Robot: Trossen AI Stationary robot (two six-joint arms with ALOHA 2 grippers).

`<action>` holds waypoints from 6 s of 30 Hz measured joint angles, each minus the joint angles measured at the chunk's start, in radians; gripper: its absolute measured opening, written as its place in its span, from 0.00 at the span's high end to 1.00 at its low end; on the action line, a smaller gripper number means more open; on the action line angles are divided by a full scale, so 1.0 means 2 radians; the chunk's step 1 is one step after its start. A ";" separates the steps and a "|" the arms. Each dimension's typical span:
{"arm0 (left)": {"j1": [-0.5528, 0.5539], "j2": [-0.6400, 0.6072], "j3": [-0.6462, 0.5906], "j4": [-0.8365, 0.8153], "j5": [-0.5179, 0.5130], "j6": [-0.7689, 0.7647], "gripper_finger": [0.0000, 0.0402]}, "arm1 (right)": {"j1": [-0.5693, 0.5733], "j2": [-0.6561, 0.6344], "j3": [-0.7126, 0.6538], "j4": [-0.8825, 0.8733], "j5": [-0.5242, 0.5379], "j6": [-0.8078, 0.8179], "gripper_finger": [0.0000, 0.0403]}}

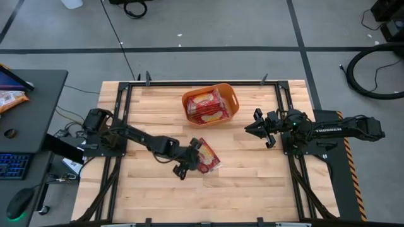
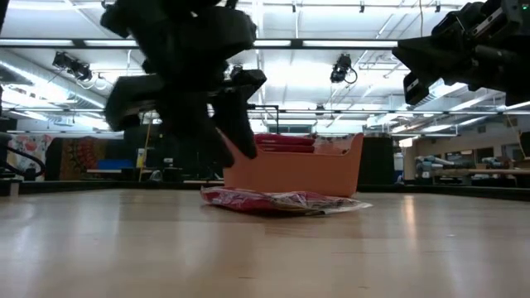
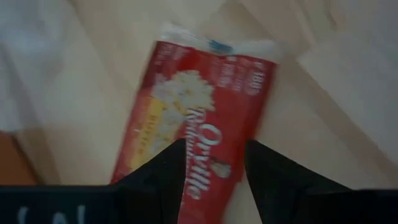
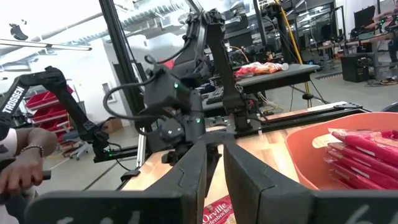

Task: Sort popcorn bags into baskets
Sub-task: Put the red popcorn bag into the orange bin, then return to Home Position

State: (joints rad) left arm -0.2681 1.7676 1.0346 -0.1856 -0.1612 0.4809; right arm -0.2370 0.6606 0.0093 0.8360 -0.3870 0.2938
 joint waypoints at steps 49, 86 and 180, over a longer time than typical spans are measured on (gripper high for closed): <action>0.028 -0.021 0.071 -0.016 -0.134 0.068 0.98 | 0.000 0.000 0.000 0.000 0.000 0.000 0.85; 0.251 -0.055 0.114 -0.056 -0.103 -0.051 0.67 | 0.000 0.004 0.000 0.000 0.000 0.000 0.85; 0.139 -0.385 -0.280 0.190 -0.091 -0.250 0.84 | 0.014 -0.089 -0.001 0.028 0.014 0.114 0.85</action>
State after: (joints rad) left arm 0.0098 0.9984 0.4742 0.1946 -0.3431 -0.0197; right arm -0.2087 0.4821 0.0064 0.8926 -0.3597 0.5210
